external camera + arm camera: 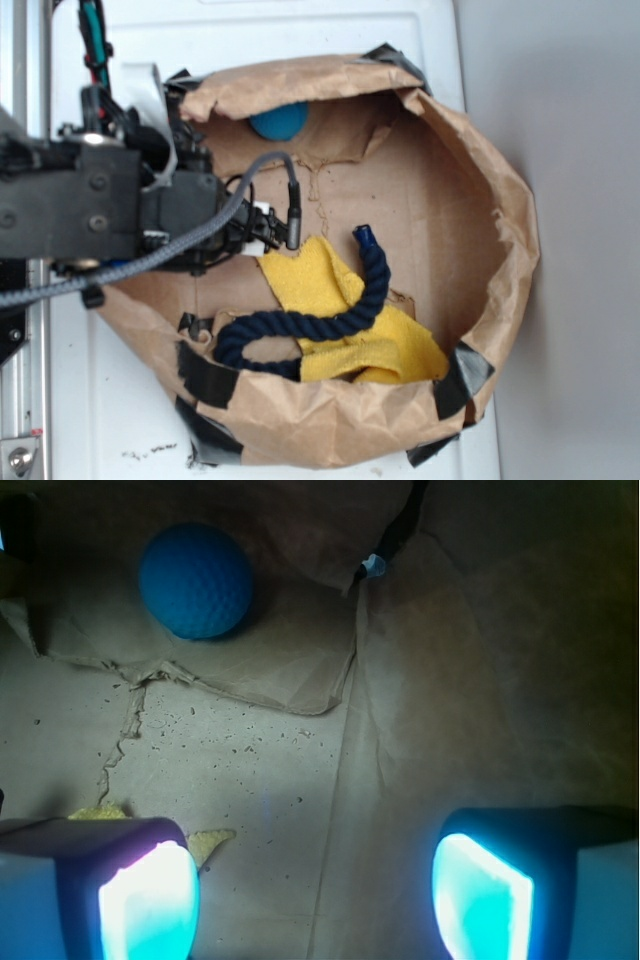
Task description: Grab the blue ball.
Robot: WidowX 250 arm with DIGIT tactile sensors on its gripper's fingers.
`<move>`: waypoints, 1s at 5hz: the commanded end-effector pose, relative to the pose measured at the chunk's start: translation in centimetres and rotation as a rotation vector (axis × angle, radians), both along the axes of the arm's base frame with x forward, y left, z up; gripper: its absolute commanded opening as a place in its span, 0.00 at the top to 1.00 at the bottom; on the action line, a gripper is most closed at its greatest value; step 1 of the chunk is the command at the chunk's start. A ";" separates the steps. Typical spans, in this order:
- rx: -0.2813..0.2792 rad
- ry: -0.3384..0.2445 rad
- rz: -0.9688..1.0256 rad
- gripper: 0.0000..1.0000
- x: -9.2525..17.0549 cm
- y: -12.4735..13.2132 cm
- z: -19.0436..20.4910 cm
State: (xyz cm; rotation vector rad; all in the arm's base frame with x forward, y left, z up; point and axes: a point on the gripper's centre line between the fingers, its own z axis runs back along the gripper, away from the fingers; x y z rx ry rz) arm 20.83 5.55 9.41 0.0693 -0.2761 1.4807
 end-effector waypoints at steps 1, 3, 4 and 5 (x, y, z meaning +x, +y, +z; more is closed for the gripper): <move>0.005 -0.031 0.016 0.00 -1.0 1.3 1.4; 0.026 -0.039 0.096 0.00 2.4 2.0 1.5; 0.014 -0.040 0.089 0.00 3.6 2.2 1.4; 0.044 -0.060 0.070 0.00 4.6 2.5 0.8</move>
